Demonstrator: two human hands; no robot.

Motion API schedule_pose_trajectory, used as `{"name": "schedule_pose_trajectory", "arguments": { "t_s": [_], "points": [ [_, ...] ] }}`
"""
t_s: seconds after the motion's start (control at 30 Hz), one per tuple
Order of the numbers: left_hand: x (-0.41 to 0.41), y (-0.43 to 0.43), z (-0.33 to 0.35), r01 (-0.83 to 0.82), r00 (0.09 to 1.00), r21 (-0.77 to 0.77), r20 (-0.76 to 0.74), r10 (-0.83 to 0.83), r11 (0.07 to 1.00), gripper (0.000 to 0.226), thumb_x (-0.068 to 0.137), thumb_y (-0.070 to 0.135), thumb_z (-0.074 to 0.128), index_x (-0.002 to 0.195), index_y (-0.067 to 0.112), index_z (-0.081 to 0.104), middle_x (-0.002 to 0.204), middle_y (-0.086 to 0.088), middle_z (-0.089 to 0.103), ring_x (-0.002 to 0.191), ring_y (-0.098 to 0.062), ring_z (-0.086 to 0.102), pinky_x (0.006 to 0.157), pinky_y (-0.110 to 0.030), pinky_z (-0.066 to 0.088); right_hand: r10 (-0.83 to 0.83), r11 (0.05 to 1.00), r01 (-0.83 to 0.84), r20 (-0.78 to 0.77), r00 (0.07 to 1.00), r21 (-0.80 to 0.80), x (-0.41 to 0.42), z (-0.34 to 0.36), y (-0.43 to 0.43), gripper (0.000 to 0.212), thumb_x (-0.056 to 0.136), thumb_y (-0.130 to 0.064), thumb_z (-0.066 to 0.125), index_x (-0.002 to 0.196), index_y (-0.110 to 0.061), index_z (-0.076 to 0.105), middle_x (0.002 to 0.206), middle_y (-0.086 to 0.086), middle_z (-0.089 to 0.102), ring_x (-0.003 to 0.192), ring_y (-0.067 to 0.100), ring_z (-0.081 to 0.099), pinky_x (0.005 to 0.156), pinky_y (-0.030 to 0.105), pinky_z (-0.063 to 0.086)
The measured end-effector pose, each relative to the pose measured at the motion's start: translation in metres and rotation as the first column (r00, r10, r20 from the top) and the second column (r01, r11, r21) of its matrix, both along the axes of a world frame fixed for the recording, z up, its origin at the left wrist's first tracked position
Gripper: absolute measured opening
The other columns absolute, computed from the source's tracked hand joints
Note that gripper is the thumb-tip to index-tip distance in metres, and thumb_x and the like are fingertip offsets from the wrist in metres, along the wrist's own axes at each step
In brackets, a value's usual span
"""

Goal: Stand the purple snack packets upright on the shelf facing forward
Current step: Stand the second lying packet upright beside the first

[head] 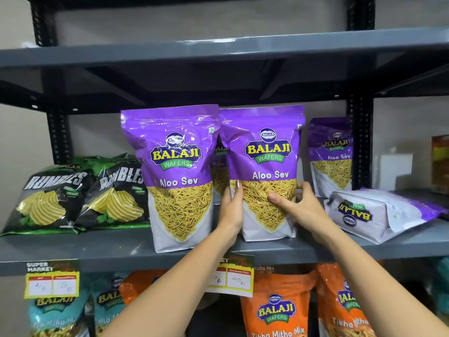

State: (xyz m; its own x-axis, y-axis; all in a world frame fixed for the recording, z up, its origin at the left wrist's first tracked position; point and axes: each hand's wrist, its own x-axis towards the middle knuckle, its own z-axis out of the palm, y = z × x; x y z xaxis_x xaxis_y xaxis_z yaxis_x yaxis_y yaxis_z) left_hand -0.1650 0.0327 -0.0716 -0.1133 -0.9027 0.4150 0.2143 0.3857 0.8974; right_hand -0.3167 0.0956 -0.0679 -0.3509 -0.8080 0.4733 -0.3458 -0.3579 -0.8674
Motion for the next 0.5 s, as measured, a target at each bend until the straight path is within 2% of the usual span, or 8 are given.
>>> {"name": "schedule_pose_trajectory", "arguments": {
  "t_s": [0.1, 0.17, 0.4, 0.47, 0.5],
  "points": [
    [0.002, -0.003, -0.004, 0.004, 1.000, -0.017, -0.001, -0.004, 1.000, 0.070, 0.075, 0.067, 0.050, 0.130, 0.024, 0.056, 0.131, -0.001, 0.065, 0.122, -0.019, 0.059, 0.110, -0.045, 0.041, 0.005, 1.000, -0.005, 0.004, 1.000, 0.012, 0.002, 0.002, 0.005, 0.105, 0.041, -0.063, 0.079, 0.129, -0.019, 0.041, 0.123, 0.002, 0.064, 0.111, 0.018, 0.062, 0.101, 0.040, 0.048],
    [0.002, -0.007, -0.006, -0.023, 1.000, 0.003, 0.005, 0.023, 1.000, 0.082, 0.068, 0.074, 0.047, 0.133, 0.025, 0.053, 0.136, -0.001, 0.062, 0.126, -0.020, 0.056, 0.111, -0.046, 0.040, 0.000, 1.000, 0.001, -0.010, 1.000, 0.022, 0.005, 0.003, 0.009, 0.103, 0.041, -0.064, 0.079, 0.127, -0.020, 0.042, 0.121, 0.001, 0.064, 0.111, 0.018, 0.062, 0.100, 0.038, 0.048],
    [0.004, 0.000, -0.006, -0.016, 1.000, -0.015, -0.021, 0.016, 1.000, 0.067, 0.073, 0.069, 0.045, 0.126, 0.030, 0.057, 0.131, 0.001, 0.064, 0.123, -0.019, 0.058, 0.111, -0.045, 0.040, -0.029, 0.999, 0.031, -0.052, 0.998, 0.024, 0.014, 0.006, 0.021, 0.095, 0.046, -0.062, 0.077, 0.124, -0.020, 0.043, 0.115, -0.005, 0.064, 0.102, 0.010, 0.061, 0.086, 0.026, 0.044],
    [0.004, 0.005, -0.003, -0.027, 1.000, -0.013, -0.008, 0.027, 1.000, 0.057, 0.086, 0.061, 0.044, 0.131, 0.025, 0.054, 0.128, 0.005, 0.062, 0.122, -0.019, 0.056, 0.107, -0.034, 0.039, -0.028, 0.999, 0.029, -0.046, 0.999, 0.027, 0.016, 0.007, 0.022, 0.093, 0.048, -0.060, 0.077, 0.126, -0.019, 0.043, 0.116, -0.005, 0.063, 0.098, 0.006, 0.061, 0.082, 0.022, 0.044],
    [0.002, 0.009, -0.002, -0.071, 0.997, -0.028, -0.009, 0.071, 0.997, 0.049, 0.094, 0.052, 0.043, 0.132, 0.021, 0.051, 0.121, 0.006, 0.061, 0.119, -0.019, 0.055, 0.099, -0.026, 0.038, -0.021, 0.999, 0.022, -0.038, 0.999, 0.028, 0.016, 0.007, 0.024, 0.093, 0.050, -0.059, 0.076, 0.127, -0.019, 0.043, 0.117, -0.005, 0.062, 0.096, 0.003, 0.060, 0.078, 0.019, 0.044]
  ]
}}
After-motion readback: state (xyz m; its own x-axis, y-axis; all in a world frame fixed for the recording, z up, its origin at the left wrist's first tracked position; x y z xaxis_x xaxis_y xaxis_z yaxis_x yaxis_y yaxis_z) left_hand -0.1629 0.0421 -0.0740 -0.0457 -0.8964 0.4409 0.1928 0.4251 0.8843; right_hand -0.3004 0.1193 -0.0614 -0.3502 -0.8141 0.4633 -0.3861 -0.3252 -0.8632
